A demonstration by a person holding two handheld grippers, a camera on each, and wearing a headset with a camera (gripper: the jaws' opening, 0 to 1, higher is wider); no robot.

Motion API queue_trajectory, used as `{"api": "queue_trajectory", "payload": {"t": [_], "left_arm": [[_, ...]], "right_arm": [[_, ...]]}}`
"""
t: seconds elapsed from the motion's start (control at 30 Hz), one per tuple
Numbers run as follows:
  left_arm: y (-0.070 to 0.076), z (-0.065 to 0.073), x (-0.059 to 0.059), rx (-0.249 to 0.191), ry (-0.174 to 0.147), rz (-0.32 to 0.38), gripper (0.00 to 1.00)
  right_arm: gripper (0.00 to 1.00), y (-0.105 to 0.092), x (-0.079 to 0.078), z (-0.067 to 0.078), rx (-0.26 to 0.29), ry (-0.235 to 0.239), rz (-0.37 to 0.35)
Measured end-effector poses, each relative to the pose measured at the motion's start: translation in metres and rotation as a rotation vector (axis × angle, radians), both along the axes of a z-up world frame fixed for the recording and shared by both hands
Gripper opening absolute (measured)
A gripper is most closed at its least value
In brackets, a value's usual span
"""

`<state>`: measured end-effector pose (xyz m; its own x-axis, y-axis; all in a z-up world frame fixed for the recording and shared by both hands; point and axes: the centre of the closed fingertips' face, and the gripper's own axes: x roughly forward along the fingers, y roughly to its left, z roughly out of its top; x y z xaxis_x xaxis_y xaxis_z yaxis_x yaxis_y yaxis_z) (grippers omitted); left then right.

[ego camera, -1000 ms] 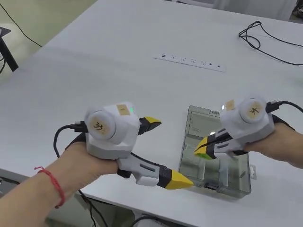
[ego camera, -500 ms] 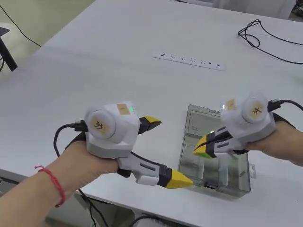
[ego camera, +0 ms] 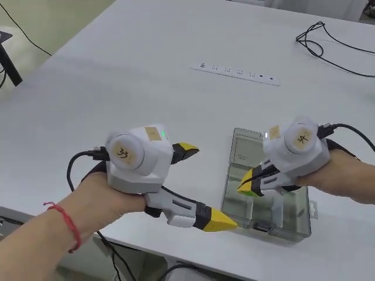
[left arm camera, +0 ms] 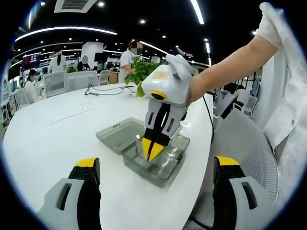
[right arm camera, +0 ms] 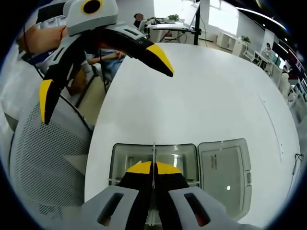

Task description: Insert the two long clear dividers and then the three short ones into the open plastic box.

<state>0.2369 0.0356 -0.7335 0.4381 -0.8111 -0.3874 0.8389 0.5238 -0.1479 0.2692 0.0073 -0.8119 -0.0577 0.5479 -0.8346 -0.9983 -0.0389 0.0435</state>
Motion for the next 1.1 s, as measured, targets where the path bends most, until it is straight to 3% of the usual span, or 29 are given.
{"api": "queue_trajectory", "payload": {"t": [0.57,0.87,1.1], "left_arm": [[0.0,0.003,0.002,0.005,-0.009,-0.004,1.0],[-0.001,0.004,0.0,0.016,-0.011,-0.013,1.0],[-0.001,0.007,0.0,0.017,-0.013,-0.01,1.0]], "right_arm": [[0.03,-0.001,-0.001,-0.007,-0.062,-0.029,0.027],[0.03,-0.001,0.0,-0.006,-0.047,-0.031,0.002],[0.08,0.003,0.005,0.012,0.021,-0.02,-0.056]]}}
